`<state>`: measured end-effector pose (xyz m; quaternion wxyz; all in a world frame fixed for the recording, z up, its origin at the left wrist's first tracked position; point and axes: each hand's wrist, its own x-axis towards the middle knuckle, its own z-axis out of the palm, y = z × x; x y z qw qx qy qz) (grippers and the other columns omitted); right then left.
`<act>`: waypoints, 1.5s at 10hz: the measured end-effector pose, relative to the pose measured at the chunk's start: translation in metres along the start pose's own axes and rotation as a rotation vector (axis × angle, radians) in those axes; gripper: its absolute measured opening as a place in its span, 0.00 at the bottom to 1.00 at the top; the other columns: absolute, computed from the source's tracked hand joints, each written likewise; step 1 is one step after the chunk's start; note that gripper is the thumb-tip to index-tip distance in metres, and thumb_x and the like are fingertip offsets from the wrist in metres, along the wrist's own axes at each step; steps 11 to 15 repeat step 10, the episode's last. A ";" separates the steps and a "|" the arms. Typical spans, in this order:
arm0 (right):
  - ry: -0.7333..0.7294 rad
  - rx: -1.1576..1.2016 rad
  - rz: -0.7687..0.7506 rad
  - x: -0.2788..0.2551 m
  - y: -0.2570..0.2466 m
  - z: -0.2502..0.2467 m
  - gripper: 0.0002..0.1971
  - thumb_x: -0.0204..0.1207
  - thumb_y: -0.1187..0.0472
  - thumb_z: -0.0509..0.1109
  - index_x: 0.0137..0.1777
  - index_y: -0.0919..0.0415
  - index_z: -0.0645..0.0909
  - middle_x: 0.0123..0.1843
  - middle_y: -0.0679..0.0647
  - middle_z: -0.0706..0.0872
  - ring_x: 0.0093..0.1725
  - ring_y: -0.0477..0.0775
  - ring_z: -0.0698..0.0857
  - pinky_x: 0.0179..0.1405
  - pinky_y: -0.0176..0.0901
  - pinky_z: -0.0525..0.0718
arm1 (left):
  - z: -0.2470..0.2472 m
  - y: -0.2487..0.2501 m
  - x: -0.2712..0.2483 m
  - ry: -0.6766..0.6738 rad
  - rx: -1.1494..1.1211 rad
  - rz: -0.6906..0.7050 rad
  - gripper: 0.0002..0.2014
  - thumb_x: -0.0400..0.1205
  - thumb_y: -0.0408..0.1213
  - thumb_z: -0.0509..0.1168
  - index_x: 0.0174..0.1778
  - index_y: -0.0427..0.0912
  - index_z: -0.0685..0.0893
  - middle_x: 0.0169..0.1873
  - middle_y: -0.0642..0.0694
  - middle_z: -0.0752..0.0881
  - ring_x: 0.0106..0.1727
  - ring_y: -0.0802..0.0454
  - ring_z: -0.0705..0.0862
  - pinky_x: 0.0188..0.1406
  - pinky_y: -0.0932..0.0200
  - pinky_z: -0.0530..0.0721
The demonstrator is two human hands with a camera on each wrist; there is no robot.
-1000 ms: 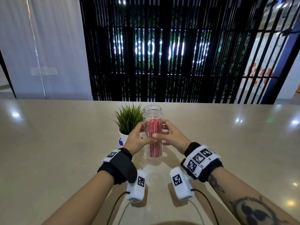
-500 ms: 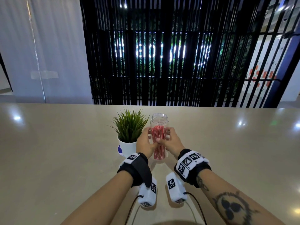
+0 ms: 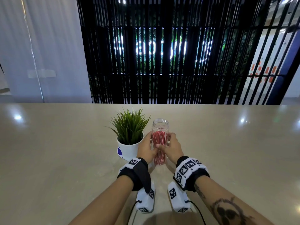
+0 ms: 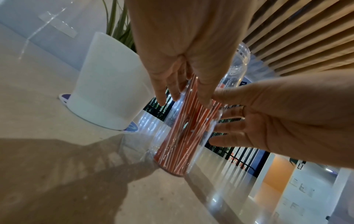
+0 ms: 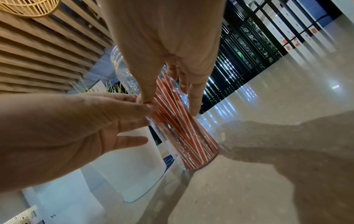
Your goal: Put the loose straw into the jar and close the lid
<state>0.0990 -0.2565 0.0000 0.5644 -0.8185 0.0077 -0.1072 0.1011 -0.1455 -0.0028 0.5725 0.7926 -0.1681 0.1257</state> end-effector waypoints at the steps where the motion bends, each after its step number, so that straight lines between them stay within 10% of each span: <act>1: 0.007 -0.035 -0.004 0.000 0.000 0.002 0.28 0.68 0.64 0.75 0.65 0.64 0.66 0.65 0.64 0.78 0.62 0.61 0.79 0.62 0.47 0.75 | 0.001 -0.002 0.000 -0.005 0.020 0.010 0.22 0.75 0.32 0.66 0.65 0.42 0.73 0.59 0.42 0.82 0.58 0.50 0.79 0.62 0.57 0.75; 4: 0.059 -0.073 0.016 -0.006 -0.003 0.011 0.25 0.70 0.64 0.73 0.64 0.66 0.67 0.64 0.65 0.78 0.63 0.63 0.78 0.64 0.51 0.75 | 0.003 -0.003 -0.004 0.015 0.097 0.024 0.23 0.73 0.43 0.62 0.64 0.42 0.72 0.57 0.40 0.84 0.57 0.46 0.82 0.63 0.52 0.78; 7: 0.038 -0.141 0.045 -0.010 -0.009 0.010 0.23 0.72 0.64 0.71 0.63 0.67 0.66 0.64 0.65 0.79 0.62 0.63 0.80 0.60 0.47 0.76 | 0.001 0.000 -0.006 0.014 0.127 0.031 0.19 0.77 0.35 0.65 0.64 0.43 0.73 0.53 0.45 0.84 0.50 0.58 0.81 0.53 0.72 0.74; 10: -0.020 -0.045 0.096 -0.026 -0.017 -0.003 0.42 0.71 0.56 0.74 0.78 0.68 0.52 0.76 0.68 0.68 0.75 0.64 0.70 0.69 0.47 0.70 | -0.012 -0.008 -0.006 0.053 0.124 -0.179 0.38 0.76 0.38 0.67 0.78 0.37 0.54 0.72 0.34 0.72 0.73 0.41 0.72 0.74 0.46 0.70; 15: -0.020 -0.045 0.096 -0.026 -0.017 -0.003 0.42 0.71 0.56 0.74 0.78 0.68 0.52 0.76 0.68 0.68 0.75 0.64 0.70 0.69 0.47 0.70 | -0.012 -0.008 -0.006 0.053 0.124 -0.179 0.38 0.76 0.38 0.67 0.78 0.37 0.54 0.72 0.34 0.72 0.73 0.41 0.72 0.74 0.46 0.70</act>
